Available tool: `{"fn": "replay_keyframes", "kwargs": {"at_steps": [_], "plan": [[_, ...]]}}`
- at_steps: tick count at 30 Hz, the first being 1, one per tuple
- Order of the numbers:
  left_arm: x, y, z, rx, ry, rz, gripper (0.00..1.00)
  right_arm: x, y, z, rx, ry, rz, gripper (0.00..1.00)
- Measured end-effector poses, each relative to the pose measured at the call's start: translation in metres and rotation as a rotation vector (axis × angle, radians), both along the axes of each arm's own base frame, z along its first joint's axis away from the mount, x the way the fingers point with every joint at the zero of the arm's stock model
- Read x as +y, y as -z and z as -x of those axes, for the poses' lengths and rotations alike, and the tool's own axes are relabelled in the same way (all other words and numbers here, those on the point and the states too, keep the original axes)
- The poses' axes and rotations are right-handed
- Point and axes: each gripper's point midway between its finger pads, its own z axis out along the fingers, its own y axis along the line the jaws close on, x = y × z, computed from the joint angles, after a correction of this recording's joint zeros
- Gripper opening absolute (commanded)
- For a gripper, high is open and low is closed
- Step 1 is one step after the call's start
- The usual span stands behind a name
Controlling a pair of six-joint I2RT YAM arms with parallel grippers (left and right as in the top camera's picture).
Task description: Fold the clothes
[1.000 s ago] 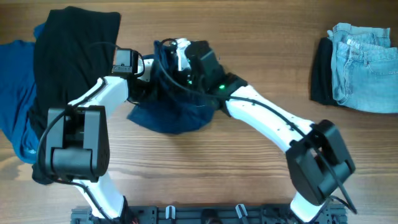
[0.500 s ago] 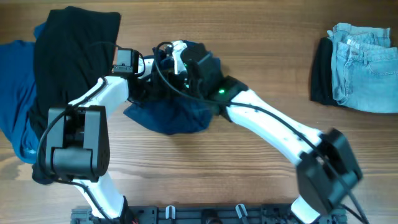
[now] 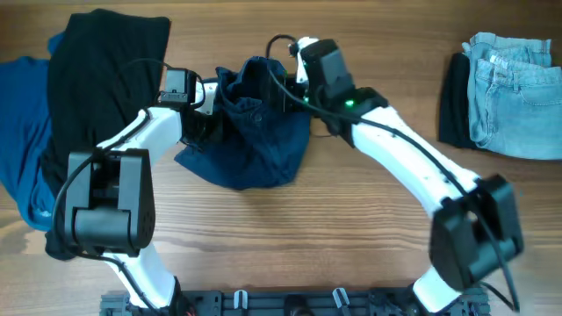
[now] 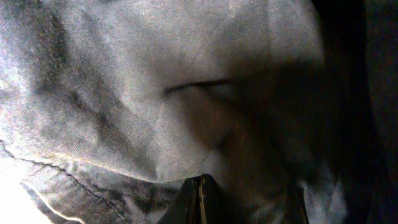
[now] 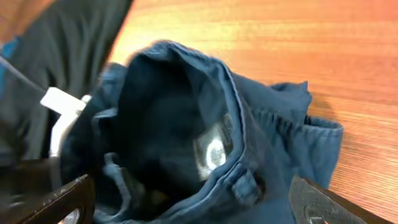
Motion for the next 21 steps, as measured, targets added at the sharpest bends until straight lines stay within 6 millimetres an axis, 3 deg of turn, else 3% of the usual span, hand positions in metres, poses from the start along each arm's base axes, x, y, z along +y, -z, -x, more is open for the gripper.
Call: {"fn": "replay_keyframes", "kwargs": {"at_steps": [2,4,7,13,17,19,21], "plan": [[0.0,0.0,0.0,0.0,0.0,0.0,0.04,0.002,0.018,-0.003,0.027,0.007,0.008,0.81],[0.0,0.0,0.0,0.0,0.0,0.0,0.04,0.003,0.026,-0.006,0.036,0.013,0.006,0.44],[0.0,0.0,0.0,0.001,0.0,0.0,0.04,0.006,0.026,-0.008,0.034,0.019,-0.01,0.04],[0.001,0.0,0.001,0.006,-0.001,-0.007,0.04,0.024,0.02,0.0,0.077,-0.029,-0.115,0.04],[0.014,-0.003,0.016,0.06,-0.024,-0.06,0.04,0.035,0.017,0.008,0.098,-0.068,-0.149,0.04],[0.027,-0.012,0.024,0.077,-0.053,-0.081,0.04,0.044,0.017,0.015,0.105,-0.093,-0.158,0.04],[0.042,-0.034,0.025,0.042,-0.092,-0.094,0.04,0.052,0.016,0.022,0.111,-0.115,-0.163,0.04]]}}
